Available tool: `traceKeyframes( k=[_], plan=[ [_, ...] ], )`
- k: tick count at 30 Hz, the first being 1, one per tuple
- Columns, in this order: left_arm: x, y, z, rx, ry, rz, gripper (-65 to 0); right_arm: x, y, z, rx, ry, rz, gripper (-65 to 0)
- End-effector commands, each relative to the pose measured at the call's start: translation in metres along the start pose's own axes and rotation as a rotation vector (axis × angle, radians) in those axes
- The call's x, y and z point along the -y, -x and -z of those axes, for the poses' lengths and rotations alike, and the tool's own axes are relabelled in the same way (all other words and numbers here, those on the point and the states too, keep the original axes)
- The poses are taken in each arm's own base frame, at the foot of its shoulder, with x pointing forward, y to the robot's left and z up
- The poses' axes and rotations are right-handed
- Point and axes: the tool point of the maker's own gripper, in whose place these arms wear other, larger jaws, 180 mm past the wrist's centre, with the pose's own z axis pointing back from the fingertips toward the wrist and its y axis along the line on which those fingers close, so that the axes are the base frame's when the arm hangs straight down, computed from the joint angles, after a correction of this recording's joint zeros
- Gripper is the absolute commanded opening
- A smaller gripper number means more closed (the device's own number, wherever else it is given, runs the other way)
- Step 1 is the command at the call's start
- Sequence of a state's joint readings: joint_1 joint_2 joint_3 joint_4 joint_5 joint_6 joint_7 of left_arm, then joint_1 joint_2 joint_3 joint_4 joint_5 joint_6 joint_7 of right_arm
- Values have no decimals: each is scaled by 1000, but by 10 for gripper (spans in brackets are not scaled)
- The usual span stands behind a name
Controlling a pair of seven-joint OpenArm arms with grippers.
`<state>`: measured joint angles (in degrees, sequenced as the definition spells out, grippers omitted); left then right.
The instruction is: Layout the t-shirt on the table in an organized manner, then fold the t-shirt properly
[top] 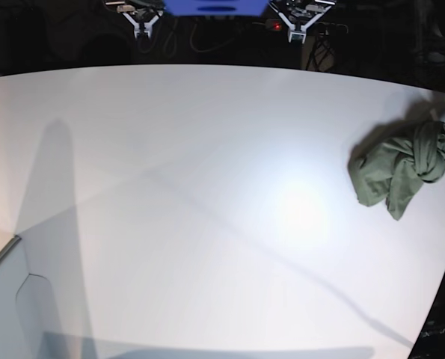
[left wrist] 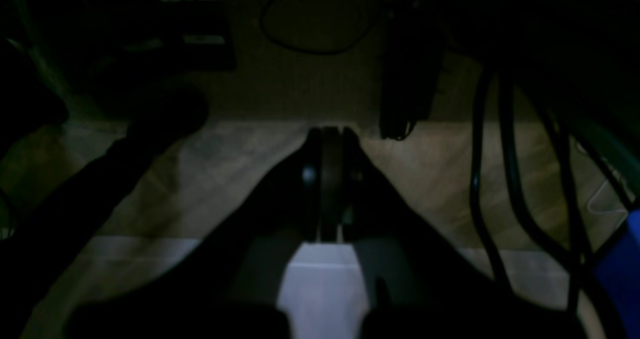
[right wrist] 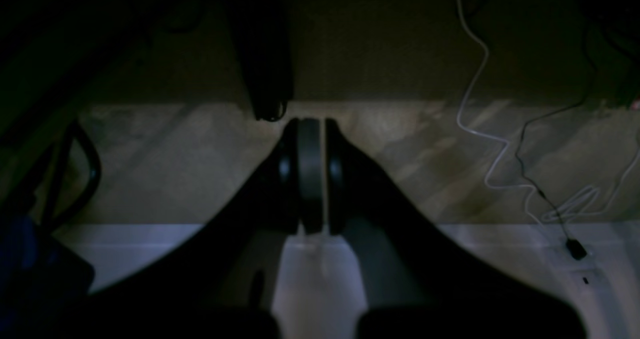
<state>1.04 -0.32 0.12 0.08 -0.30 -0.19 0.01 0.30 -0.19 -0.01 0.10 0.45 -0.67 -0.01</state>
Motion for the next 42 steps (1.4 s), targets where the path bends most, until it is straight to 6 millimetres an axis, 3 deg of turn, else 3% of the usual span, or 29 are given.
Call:
traceKeyframes(
  k=[1,12,19,37,42],
  plan=[
    [-3,3,0,-5,-10,5,-650,-6,1,0,-4,-22,-1,-650],
    [-11,4,0,-6,-21,-2,-650,-7,3,0,-7,-23,-5,-650],
    [-3,0,0,1,-7,-4,-650,-15,5,0,-9,-34,-6,-650],
    [-7,2,0,-3,-11,-3,-650,-11,7,0,-18,-29,-16,-650],
    [-7,2,0,-1,-10,-3,-650,-11,6,0,-15,-27,-93,-650]
  ],
)
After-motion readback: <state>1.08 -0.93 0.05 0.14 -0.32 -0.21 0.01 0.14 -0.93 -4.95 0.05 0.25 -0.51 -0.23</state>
